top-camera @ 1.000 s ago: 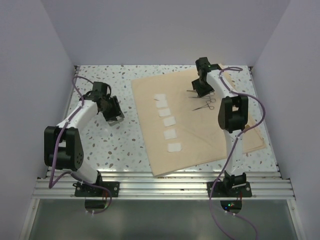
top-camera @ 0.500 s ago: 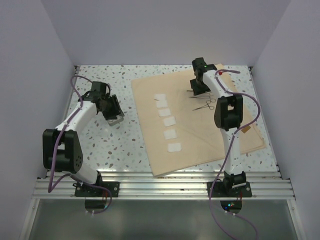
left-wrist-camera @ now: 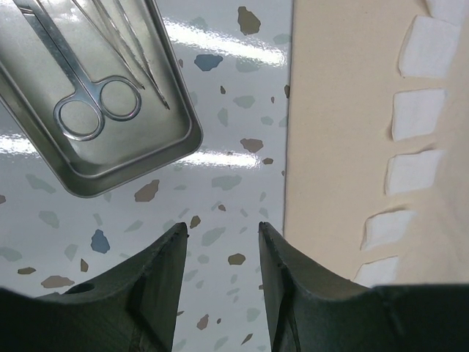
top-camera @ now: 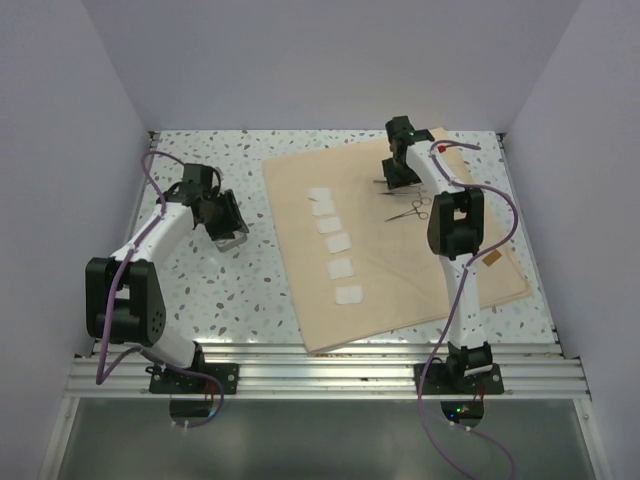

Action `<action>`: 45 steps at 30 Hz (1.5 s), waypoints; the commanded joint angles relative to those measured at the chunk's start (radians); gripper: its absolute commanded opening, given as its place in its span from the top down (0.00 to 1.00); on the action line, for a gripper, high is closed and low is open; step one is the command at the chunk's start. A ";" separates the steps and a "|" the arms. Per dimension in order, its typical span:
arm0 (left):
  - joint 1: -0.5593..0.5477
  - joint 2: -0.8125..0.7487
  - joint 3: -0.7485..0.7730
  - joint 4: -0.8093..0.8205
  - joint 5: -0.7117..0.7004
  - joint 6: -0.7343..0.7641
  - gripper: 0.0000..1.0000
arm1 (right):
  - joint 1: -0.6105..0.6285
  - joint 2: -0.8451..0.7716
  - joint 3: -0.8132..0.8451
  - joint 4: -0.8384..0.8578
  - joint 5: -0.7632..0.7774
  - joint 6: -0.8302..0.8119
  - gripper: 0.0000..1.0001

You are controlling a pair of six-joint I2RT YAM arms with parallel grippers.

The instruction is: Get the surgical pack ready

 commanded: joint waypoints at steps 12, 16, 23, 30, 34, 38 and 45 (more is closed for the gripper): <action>0.000 0.036 0.018 0.038 0.024 0.031 0.52 | -0.030 0.055 0.054 0.016 0.016 0.048 0.55; 0.000 0.041 0.018 0.035 0.025 0.032 0.52 | -0.032 0.074 0.073 0.006 0.008 0.065 0.59; 0.000 0.045 0.013 0.041 0.036 0.031 0.52 | -0.040 0.077 0.048 0.021 -0.019 0.077 0.70; 0.000 0.041 0.019 0.034 0.033 0.028 0.52 | -0.043 0.062 0.062 0.027 -0.018 0.054 0.86; 0.000 0.035 0.027 0.026 0.034 0.022 0.52 | -0.047 0.034 0.074 0.053 -0.027 0.022 1.00; 0.000 0.008 0.021 0.041 0.065 0.016 0.51 | -0.046 -0.021 0.094 0.070 -0.061 -0.061 1.00; -0.005 -0.073 -0.044 0.247 0.347 0.002 0.41 | -0.026 -0.247 -0.122 0.245 -0.249 -0.504 1.00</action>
